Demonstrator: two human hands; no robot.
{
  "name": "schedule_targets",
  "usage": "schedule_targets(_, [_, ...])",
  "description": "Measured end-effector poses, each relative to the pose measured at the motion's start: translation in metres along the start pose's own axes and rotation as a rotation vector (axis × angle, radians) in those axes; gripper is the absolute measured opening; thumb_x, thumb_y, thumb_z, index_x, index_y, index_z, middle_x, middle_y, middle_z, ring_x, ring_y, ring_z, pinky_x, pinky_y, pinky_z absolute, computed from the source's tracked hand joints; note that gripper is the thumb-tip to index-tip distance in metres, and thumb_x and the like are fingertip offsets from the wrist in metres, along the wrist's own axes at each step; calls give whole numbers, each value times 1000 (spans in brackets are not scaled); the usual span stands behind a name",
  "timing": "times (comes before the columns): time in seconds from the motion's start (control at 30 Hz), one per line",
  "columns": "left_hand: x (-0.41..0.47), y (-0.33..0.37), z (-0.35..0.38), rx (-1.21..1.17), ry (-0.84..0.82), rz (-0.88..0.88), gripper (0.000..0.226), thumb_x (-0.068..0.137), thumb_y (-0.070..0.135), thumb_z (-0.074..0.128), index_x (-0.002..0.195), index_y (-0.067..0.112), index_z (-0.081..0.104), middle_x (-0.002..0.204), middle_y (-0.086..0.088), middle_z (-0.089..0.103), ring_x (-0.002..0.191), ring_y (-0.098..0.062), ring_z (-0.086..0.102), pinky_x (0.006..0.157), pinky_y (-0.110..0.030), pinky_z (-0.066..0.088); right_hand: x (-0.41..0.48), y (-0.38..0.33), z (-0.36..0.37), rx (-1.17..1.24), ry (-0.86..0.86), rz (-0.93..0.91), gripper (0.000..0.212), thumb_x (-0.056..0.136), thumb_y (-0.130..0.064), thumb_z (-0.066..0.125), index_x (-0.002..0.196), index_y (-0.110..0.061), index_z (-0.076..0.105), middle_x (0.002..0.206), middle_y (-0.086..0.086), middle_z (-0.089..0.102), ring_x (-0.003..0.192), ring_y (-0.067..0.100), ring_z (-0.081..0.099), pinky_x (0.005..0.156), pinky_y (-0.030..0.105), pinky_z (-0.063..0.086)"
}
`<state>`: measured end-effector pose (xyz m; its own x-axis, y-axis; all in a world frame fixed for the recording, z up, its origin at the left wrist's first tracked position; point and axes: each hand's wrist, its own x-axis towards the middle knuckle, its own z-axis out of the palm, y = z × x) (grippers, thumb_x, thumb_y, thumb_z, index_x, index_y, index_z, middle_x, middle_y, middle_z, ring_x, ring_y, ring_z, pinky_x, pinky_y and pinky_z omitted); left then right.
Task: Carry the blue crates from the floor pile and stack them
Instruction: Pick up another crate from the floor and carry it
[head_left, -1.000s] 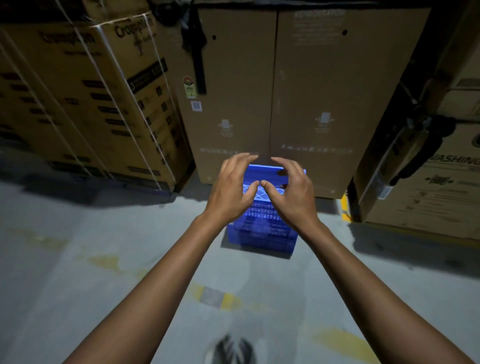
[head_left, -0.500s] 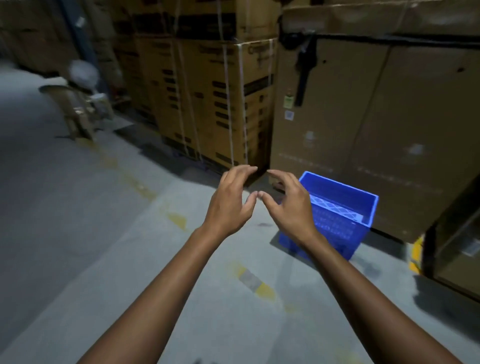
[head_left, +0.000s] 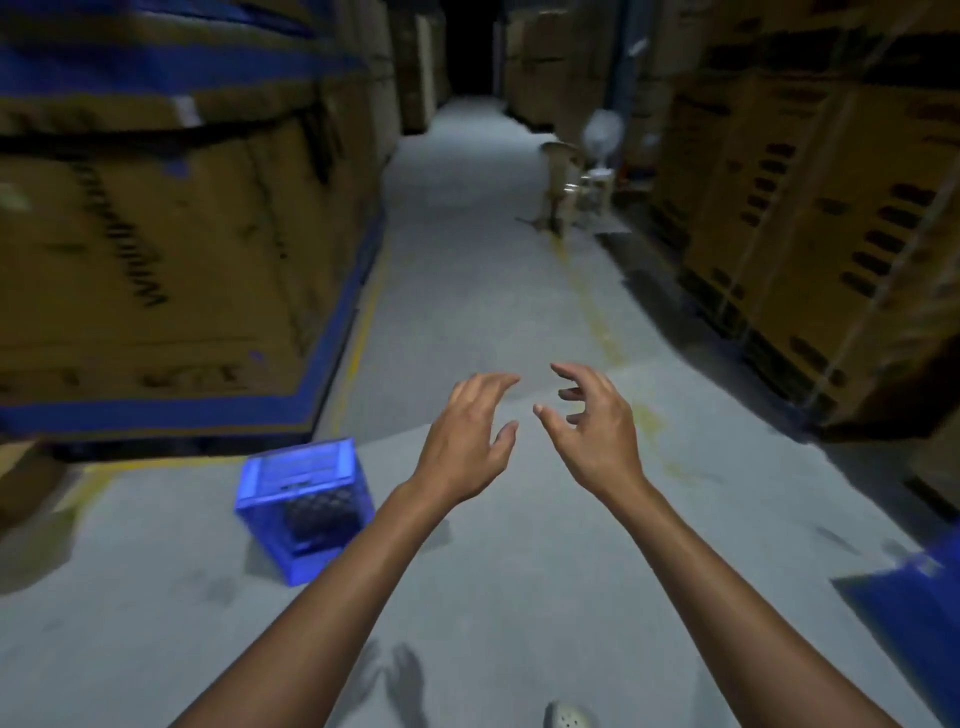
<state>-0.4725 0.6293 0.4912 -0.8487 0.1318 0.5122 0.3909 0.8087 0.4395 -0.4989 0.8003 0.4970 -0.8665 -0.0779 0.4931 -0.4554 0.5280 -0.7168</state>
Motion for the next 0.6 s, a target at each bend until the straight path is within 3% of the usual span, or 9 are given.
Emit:
schedule_targets(0.33, [-91,-157,-145,203,175,-311,51,86,18,60,135,16,49,132,-2,52,119,-24,48,102,-33,39,14,-113,199,187,-281,-213,49,81,-25,73,127,-24,57,119,-3,59,94,10,61,78,43,55])
schedule_targets(0.43, [-96,-209,-179,283,185,-368,50,87,17,61,135,16,48,132,-2,51,121,-22,46,102,-29,35,31,-133,258,222,-324,-242,49,79,-25,73,126,-24,57,115,-2,60,93,13,62,78,44,54])
schedule_targets(0.6, [-89,-291,-221,341,109,-450,49,91,23,59,137,20,45,136,2,48,125,-18,43,101,-38,43,67,-147,346,288,-345,-178,48,80,-25,73,126,-24,57,116,-3,59,94,12,61,78,43,55])
